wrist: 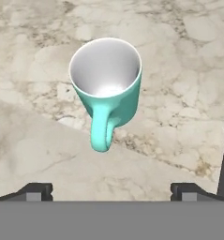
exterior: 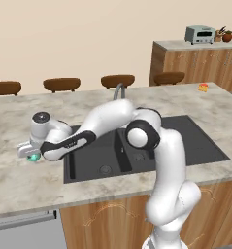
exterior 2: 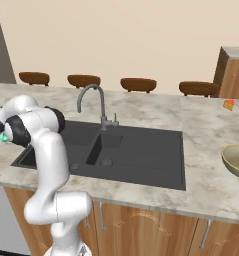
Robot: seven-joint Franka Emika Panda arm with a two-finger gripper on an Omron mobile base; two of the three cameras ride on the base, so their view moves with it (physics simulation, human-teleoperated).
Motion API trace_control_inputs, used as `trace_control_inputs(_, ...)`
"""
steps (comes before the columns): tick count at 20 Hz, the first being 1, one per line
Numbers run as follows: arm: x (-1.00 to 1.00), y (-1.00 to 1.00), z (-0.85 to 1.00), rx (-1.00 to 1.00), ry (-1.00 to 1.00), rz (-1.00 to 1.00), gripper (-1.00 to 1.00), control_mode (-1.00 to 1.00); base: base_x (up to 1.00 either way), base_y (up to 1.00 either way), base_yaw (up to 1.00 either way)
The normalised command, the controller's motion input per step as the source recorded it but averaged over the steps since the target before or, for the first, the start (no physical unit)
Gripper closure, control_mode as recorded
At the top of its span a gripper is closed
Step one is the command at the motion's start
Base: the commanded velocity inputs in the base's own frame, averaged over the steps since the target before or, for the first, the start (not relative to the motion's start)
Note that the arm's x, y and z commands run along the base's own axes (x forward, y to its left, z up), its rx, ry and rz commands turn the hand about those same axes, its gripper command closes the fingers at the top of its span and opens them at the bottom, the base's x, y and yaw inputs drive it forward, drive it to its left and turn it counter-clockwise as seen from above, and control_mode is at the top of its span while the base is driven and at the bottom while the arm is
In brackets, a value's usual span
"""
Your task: Pick the mug and place it in the sink. Pick the bowl and place it in the open cabinet and then close the cabinet.
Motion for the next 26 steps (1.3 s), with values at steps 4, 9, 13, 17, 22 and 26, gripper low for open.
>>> trace_control_inputs(4,0.31,0.24,-0.24,0.0,0.0,0.0,-1.0,-1.0,0.0,0.0,0.0)
trace_control_inputs(9,0.32,0.27,-0.23,0.0,0.0,0.0,-1.0,-1.0,0.0,0.0,0.0)
trace_control_inputs(13,0.31,0.28,-0.2,0.0,0.0,0.0,-1.0,-1.0,0.0,0.0,0.0)
trace_control_inputs(17,0.32,0.3,-0.21,0.0,0.0,0.0,-1.0,-1.0,0.0,0.0,0.0)
trace_control_inputs(22,0.03,0.07,-0.17,0.01,0.0,-0.01,1.0,-1.0,0.0,0.0,0.0)
trace_control_inputs(26,-0.06,-0.06,-0.16,0.03,0.0,-0.06,1.0,-1.0,0.0,0.0,0.0)
